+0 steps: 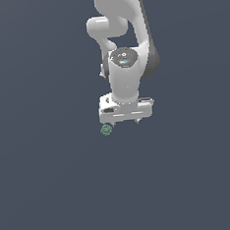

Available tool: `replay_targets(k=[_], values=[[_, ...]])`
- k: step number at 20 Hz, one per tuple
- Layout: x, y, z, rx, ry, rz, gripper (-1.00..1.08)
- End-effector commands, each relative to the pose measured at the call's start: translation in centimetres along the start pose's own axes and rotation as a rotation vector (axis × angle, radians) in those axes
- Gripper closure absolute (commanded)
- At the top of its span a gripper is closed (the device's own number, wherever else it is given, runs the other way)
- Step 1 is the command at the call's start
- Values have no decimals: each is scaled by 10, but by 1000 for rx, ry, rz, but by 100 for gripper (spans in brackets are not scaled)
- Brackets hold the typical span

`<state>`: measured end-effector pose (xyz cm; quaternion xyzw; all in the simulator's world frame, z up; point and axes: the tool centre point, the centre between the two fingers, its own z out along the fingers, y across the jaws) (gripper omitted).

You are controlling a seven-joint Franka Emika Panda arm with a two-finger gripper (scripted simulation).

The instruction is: Pick up the object and move it to a goal position.

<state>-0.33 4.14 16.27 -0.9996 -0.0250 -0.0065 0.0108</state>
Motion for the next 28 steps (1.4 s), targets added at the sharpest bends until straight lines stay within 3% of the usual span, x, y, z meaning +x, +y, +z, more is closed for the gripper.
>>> replay_targets(k=[1,16,28], values=[[0,0,0,0,0,0,-92],[0,17,-7,17,18,77,-92],[-40,68,50,-9,-1,277,-92]])
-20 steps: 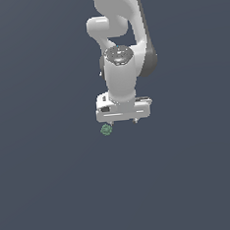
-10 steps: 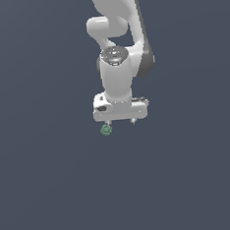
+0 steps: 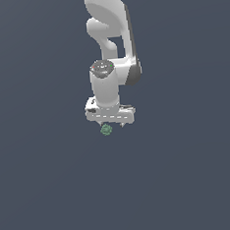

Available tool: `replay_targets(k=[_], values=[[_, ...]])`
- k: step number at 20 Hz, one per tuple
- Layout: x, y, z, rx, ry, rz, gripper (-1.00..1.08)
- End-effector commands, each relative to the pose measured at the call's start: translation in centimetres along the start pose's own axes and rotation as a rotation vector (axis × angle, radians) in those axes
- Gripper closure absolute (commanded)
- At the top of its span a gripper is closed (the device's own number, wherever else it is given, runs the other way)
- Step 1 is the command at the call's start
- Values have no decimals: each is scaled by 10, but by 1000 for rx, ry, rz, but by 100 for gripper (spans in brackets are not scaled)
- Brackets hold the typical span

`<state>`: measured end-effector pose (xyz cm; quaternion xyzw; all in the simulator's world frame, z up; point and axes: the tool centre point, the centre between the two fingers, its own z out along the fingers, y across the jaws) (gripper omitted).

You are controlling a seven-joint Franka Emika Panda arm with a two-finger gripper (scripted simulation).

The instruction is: Pick up the object and move it to a goal position.

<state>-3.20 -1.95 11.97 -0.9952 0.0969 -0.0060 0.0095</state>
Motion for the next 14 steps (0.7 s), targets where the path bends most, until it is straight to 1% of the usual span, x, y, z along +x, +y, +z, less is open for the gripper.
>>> replay_targets(k=[1,7,14], values=[[-8,15,13,-8,-4,51,-92],[-20,35,31,-19,-8,121,-92],[-21,37,35,-20,-10,124,-92]])
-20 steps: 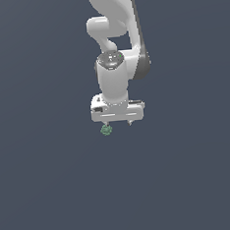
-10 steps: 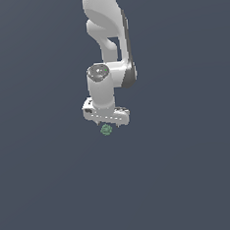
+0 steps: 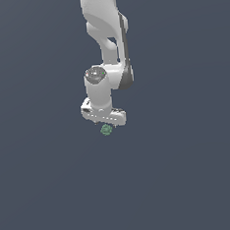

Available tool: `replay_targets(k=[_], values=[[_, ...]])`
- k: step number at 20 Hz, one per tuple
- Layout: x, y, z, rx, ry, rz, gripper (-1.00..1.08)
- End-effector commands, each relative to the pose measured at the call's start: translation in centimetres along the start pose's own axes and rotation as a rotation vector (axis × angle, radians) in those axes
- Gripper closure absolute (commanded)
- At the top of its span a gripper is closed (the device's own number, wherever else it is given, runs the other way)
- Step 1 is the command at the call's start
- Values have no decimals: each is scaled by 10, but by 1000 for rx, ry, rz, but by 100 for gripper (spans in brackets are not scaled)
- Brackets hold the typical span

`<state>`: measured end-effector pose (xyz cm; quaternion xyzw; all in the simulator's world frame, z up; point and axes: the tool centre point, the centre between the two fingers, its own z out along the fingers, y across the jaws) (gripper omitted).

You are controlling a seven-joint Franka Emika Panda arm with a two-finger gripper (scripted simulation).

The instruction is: Pick up the object and move it to a goal position.

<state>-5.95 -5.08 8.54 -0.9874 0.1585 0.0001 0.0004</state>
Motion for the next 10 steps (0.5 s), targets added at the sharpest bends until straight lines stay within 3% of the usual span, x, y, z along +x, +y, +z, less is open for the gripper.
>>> replay_targets(k=[1,10], values=[[0,0,4,0,0,0,-92],[-2,1,43,-1,0,4,-92]])
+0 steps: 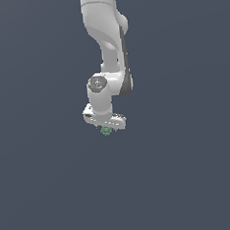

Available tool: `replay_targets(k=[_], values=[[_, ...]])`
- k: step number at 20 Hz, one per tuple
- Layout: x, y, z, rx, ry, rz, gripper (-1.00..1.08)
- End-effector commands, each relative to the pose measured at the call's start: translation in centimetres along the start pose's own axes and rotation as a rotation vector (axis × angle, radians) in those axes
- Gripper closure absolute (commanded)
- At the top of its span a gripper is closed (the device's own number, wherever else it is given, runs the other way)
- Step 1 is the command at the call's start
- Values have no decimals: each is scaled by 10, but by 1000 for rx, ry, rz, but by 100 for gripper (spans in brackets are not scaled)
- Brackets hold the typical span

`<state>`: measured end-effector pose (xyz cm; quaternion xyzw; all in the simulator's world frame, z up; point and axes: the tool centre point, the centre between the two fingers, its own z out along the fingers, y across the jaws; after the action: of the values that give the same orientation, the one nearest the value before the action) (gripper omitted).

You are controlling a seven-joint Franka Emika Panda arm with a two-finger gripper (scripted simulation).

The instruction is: Pick up the object and move it to a goal position.

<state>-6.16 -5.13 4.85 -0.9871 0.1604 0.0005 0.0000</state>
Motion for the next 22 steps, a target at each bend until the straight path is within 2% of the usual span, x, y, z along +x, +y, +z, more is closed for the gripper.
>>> replay_targets(k=[1,5,6,22], values=[[0,0,9,0,1,1,-92],[1,0,13,0,1,1,-92],[1,0,13,0,1,1,108],[0,5,4,0,2,1,108]])
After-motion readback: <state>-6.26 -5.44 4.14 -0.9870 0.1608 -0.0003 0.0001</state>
